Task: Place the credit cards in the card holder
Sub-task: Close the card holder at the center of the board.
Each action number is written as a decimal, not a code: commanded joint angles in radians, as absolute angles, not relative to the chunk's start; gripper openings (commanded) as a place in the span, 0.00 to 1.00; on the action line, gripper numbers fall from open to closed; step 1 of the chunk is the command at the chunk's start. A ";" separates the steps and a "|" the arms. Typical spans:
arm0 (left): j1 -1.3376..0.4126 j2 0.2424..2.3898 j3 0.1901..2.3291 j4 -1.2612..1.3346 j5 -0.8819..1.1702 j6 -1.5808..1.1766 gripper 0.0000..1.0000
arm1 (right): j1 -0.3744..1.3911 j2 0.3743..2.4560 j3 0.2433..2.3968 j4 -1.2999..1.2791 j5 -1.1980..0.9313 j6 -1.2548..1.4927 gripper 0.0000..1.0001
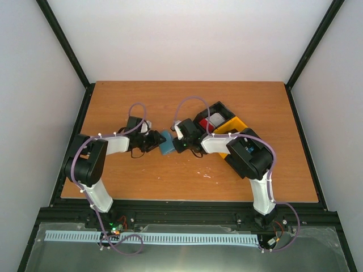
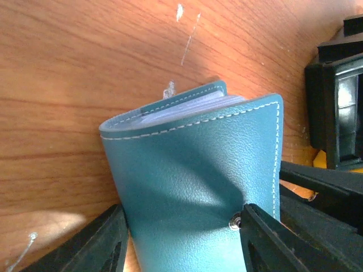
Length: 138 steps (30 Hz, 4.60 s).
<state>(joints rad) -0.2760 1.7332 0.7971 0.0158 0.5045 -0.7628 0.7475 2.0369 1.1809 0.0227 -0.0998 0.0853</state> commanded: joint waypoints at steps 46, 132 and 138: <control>-0.352 1.896 0.889 -0.232 0.279 -0.709 0.47 | 0.601 2.015 1.215 -0.026 -0.326 0.362 0.44; -0.413 1.909 0.939 -0.331 0.207 -0.687 0.53 | 0.620 2.064 1.511 -0.385 -0.300 0.376 0.03; -0.414 1.937 0.952 -0.362 0.163 -0.687 0.43 | 0.621 2.086 1.506 -0.337 -0.398 0.381 0.03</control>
<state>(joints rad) -0.4110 1.8351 1.0008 -0.1837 0.2680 -0.6884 0.6220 2.0830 1.5146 -0.3912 -0.3019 0.3695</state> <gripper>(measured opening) 0.464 0.032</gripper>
